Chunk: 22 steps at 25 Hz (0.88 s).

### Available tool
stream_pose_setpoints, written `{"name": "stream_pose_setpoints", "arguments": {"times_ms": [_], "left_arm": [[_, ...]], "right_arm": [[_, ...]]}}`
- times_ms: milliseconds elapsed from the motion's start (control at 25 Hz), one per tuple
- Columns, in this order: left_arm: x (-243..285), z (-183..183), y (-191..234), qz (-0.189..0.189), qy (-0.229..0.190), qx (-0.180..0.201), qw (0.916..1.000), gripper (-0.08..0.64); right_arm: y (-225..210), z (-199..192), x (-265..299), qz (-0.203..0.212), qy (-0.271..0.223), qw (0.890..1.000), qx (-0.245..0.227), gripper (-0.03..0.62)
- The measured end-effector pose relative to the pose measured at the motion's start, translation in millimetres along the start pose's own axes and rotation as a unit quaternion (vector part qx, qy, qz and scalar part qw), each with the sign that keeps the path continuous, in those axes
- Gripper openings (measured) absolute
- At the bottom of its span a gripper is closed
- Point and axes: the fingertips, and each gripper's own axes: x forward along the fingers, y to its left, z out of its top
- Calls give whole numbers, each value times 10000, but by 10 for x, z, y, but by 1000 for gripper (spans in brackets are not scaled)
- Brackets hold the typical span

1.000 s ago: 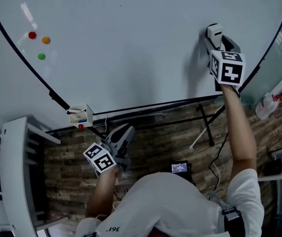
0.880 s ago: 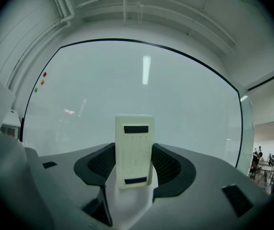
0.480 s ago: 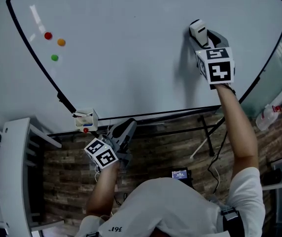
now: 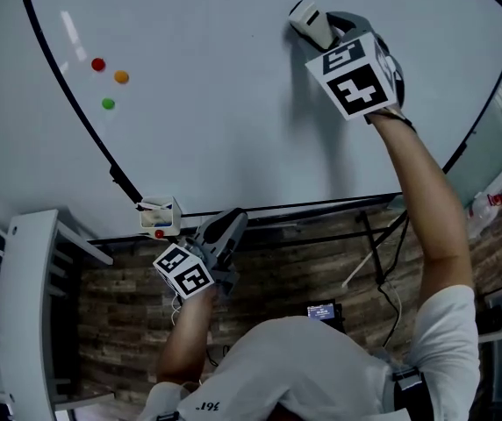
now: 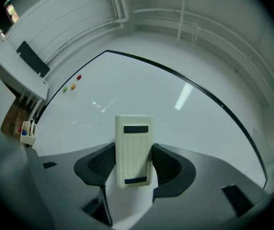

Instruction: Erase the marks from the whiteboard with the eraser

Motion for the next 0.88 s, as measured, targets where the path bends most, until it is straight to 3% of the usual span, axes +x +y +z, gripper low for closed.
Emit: {"name": "stream_pose_setpoints", "arguments": {"times_ms": [120,280,440,640,880], "left_arm": [[-27,-12,23,65,-13,-5,10000,37],[-62,-27,58,104,-25,42,9999,37],[-111,-3,62,176,-42,15,9998,37],[-142,-46,90,158,-37,15,9999,37],[-99,-51,102,166,32,-92,9998,37]], "right_arm": [[-29,315,67,-143,-89,9982,-576,256],[-40,558,172,-234,-70,9948,-992,256],[-42,786,251,-607,-27,9844,-1652,255],[-8,807,345,-1118,282,9664,-2296,255],[142,769,414,-1095,326,9588,-2602,253]]}}
